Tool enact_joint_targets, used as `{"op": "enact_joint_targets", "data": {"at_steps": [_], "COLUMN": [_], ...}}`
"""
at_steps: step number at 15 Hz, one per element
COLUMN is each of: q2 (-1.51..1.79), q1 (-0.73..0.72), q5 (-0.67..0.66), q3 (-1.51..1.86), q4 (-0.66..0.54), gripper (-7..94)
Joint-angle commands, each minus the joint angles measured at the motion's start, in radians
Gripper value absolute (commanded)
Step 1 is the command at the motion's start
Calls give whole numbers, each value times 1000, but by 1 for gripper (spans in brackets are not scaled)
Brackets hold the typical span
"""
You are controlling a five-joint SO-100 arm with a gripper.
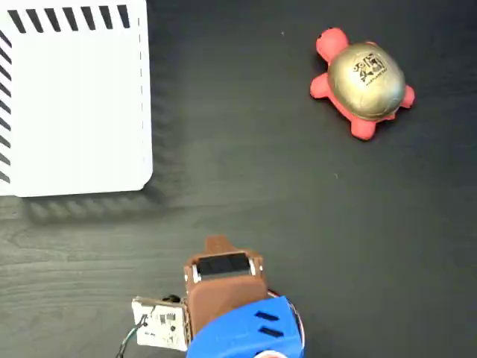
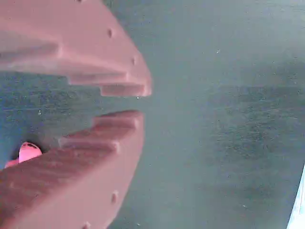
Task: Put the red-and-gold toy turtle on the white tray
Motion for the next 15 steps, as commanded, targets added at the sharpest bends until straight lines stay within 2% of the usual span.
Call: {"op": "enact_joint_targets", "data": {"at_steps": [1,15], "q2": [11,11], "q1": [-6,12], "q5": [8,20], "q3": [-11,-11], "q4": [-3,-3], "gripper": [0,0]}}
